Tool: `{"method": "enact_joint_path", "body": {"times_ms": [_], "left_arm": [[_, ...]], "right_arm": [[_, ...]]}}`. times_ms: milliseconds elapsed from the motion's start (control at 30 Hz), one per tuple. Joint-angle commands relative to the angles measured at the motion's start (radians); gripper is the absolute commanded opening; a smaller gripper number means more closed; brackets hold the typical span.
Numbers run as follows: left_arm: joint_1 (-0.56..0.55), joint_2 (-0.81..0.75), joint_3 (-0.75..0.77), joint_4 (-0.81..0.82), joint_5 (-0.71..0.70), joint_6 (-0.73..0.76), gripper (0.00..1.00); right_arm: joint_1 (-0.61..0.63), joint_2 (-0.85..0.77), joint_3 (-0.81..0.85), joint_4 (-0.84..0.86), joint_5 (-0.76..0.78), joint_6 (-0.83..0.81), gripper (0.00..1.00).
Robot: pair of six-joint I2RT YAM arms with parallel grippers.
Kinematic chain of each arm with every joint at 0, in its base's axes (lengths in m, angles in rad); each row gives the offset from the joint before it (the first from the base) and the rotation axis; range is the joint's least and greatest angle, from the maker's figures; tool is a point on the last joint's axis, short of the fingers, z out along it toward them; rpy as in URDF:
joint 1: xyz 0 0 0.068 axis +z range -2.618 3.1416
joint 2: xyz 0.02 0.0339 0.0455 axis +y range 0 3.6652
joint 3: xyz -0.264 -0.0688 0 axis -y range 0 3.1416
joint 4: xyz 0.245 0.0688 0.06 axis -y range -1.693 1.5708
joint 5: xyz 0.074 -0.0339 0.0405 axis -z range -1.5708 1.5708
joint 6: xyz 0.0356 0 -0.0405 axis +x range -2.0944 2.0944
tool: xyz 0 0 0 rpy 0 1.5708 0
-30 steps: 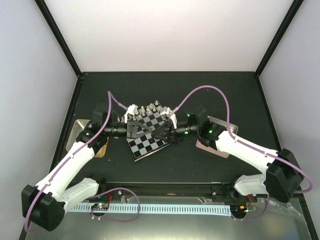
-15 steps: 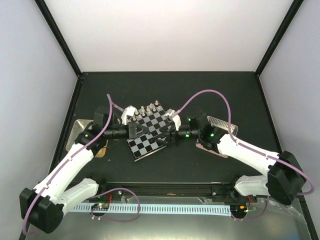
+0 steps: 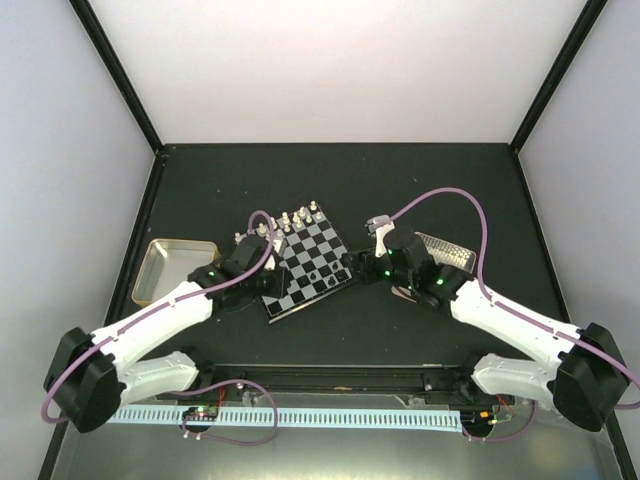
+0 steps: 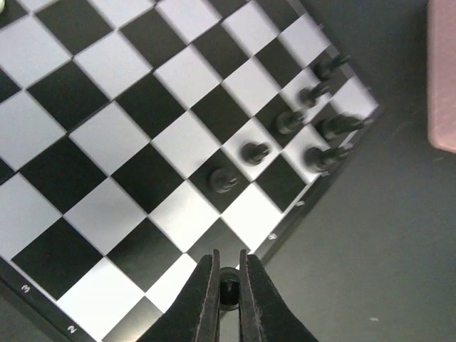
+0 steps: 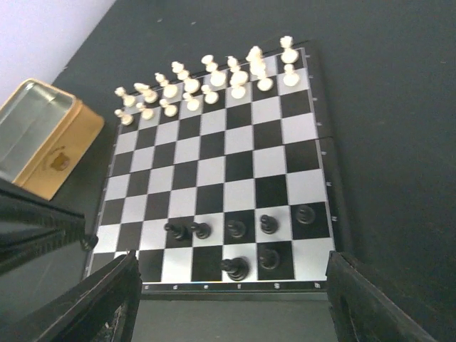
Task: Set up the chess pieces on the board
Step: Place the chess piece on the chessboard.
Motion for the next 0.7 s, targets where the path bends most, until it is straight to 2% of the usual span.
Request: {"method": "enact_joint_path", "body": {"times_ms": [0,333,667], "left_arm": [[-0.045,0.067,-0.047,0.095,-0.166,0.028,0.02],[-0.051,0.164,-0.132,0.341,-0.151,0.061,0.02],[-0.054,0.254,-0.134,0.361,-0.162,0.075,0.04]], "right_arm": [[-0.004,-0.033,-0.023,-0.027,0.142,0.049,0.72],[-0.004,-0.016,-0.016,-0.041,0.159,0.064,0.72],[-0.006,-0.013,-0.007,-0.062,0.183,0.057,0.72]]}}
